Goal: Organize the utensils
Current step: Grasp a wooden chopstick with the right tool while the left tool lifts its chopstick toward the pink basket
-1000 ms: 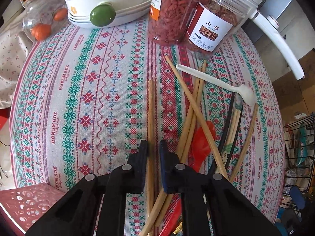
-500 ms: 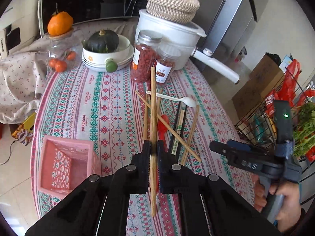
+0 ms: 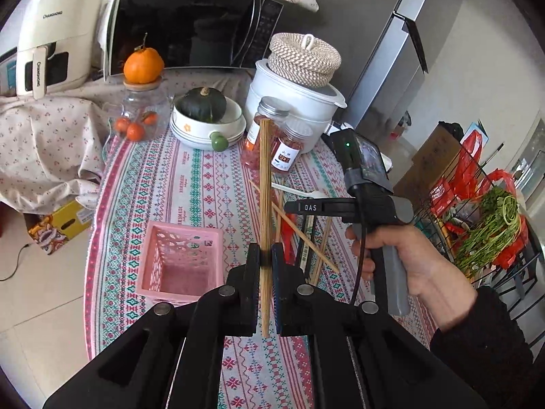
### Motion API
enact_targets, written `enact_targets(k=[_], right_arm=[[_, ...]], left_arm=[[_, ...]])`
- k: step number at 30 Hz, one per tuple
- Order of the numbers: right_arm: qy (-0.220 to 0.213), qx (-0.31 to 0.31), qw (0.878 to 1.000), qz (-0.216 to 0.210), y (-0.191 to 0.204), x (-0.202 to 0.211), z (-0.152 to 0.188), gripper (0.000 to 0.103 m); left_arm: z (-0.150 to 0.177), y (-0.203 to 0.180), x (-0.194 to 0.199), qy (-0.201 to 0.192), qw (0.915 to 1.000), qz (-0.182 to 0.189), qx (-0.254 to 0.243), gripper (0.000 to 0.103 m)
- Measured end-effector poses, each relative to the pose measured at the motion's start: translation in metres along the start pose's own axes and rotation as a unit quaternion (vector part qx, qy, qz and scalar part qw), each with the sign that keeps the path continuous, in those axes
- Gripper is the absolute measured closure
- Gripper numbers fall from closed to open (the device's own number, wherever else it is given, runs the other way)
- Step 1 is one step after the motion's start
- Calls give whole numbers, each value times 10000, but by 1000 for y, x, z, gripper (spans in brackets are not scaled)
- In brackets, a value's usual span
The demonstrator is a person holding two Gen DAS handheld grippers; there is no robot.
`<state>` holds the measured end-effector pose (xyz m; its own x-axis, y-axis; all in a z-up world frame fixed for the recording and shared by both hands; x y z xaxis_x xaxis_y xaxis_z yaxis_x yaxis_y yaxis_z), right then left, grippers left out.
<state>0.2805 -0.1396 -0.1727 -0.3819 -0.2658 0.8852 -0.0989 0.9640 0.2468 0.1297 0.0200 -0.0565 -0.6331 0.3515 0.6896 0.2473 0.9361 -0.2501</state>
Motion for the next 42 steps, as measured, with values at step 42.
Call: enact_targets(k=[42], right_arm=[[-2354,-125,9692,-717,54,199,83,98]], left_arm=[[-20,-17,111,-1571,9869,-30,-354,97]])
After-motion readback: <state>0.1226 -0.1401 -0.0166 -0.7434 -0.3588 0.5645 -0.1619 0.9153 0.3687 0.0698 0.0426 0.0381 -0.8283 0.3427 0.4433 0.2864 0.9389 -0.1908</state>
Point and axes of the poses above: each gripper's, at about its wrist camera, not at the fingertips, and x roughly against the way its jaws point, y to its left, z to its underside, the point moved 7 cm from there along -x, roughly the way its jaws point, and after that the axes turned 6 degrees about -x, right-handed, at the moved point
